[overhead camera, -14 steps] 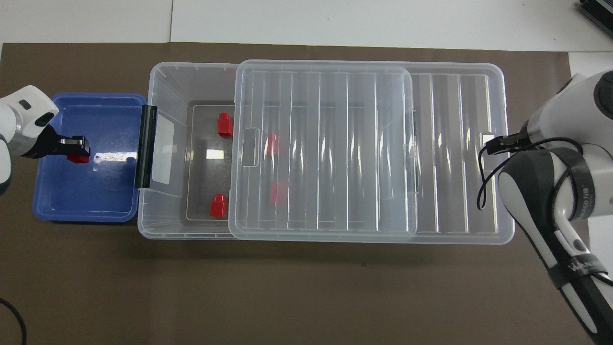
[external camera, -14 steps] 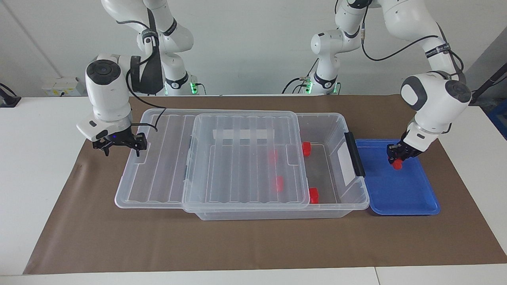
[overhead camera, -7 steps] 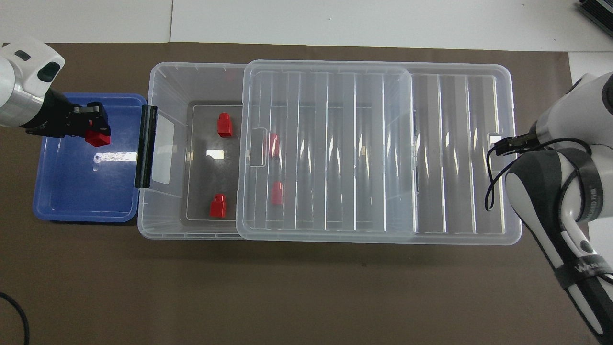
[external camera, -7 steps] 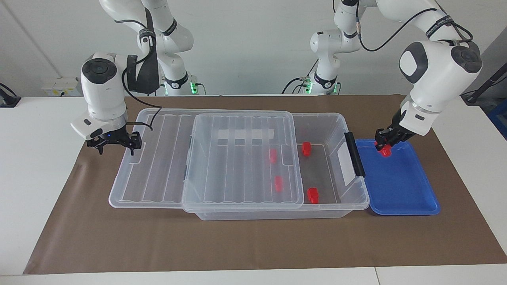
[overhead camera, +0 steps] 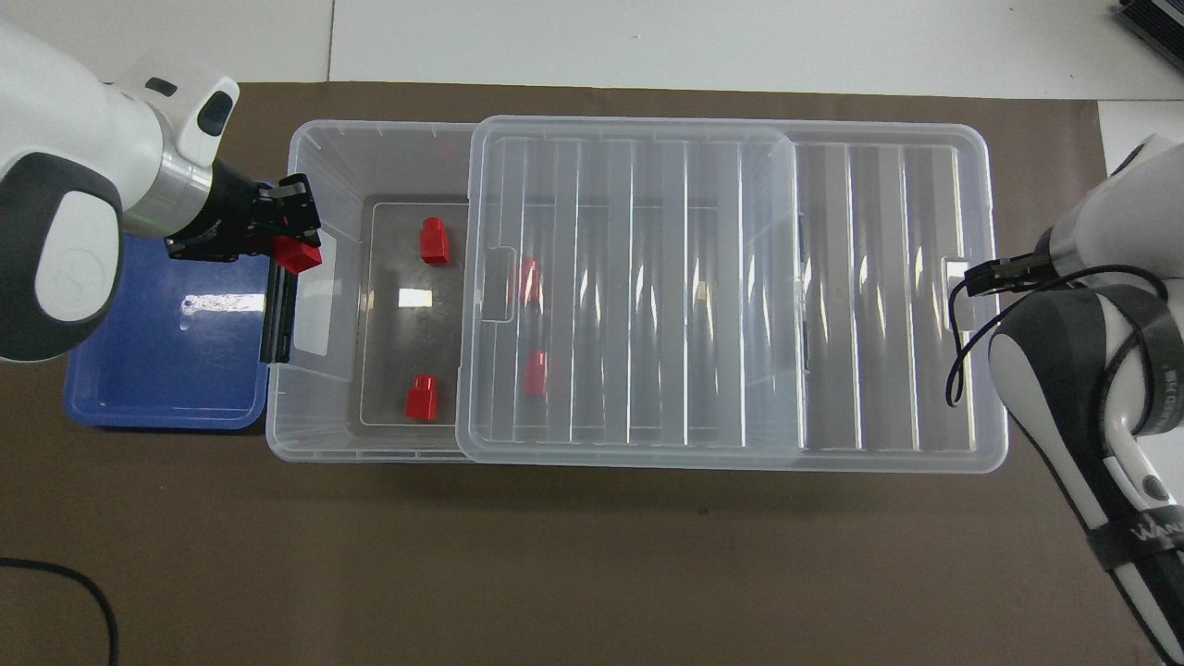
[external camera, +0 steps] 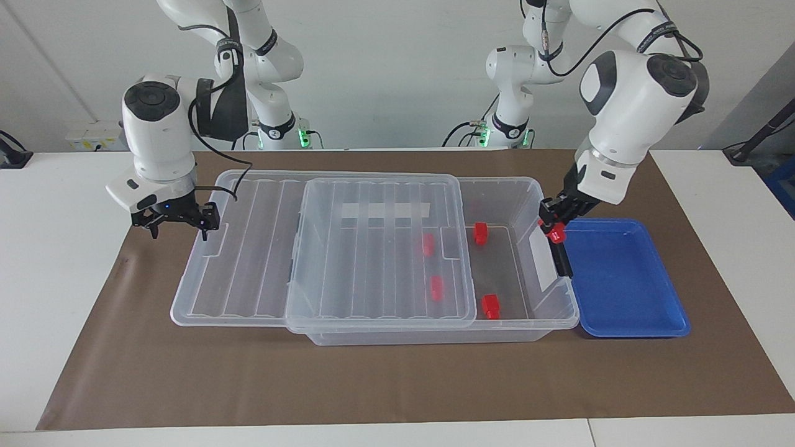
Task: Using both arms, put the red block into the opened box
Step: 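Carry the red block over the open clear box with the left gripper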
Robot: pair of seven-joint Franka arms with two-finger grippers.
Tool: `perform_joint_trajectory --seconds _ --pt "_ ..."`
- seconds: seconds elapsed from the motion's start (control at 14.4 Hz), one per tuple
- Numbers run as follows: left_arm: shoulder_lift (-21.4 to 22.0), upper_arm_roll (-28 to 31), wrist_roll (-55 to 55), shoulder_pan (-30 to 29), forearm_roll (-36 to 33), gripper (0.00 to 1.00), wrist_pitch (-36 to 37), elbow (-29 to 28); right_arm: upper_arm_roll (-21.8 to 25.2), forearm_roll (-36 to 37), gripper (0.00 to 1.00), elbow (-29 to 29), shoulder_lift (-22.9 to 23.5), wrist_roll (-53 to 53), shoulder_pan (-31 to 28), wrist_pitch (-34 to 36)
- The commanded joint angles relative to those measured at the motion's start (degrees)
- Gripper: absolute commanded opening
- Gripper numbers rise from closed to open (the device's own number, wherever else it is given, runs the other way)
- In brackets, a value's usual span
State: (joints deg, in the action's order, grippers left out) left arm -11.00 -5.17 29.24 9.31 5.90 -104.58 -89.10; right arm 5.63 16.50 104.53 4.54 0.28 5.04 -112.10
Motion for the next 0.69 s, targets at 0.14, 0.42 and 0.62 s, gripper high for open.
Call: perform_joint_trajectory --seconds 0.14,0.42,0.62 --pt "0.8 0.8 7.6 5.2 -2.6 0.00 -10.9 -8.2 -0.4 -11.2 1.00 -4.9 -4.4 -1.2 -0.5 7.9" --pt "0.7 0.7 7.6 5.5 -4.8 0.00 -19.0 -15.4 0.3 -16.3 1.00 -6.2 -6.7 -0.7 -0.6 11.6" --pt "-0.2 0.8 7.6 6.2 -5.2 0.00 -23.9 -18.7 0.2 -15.7 1.00 -9.3 -7.2 1.6 -0.6 19.2"
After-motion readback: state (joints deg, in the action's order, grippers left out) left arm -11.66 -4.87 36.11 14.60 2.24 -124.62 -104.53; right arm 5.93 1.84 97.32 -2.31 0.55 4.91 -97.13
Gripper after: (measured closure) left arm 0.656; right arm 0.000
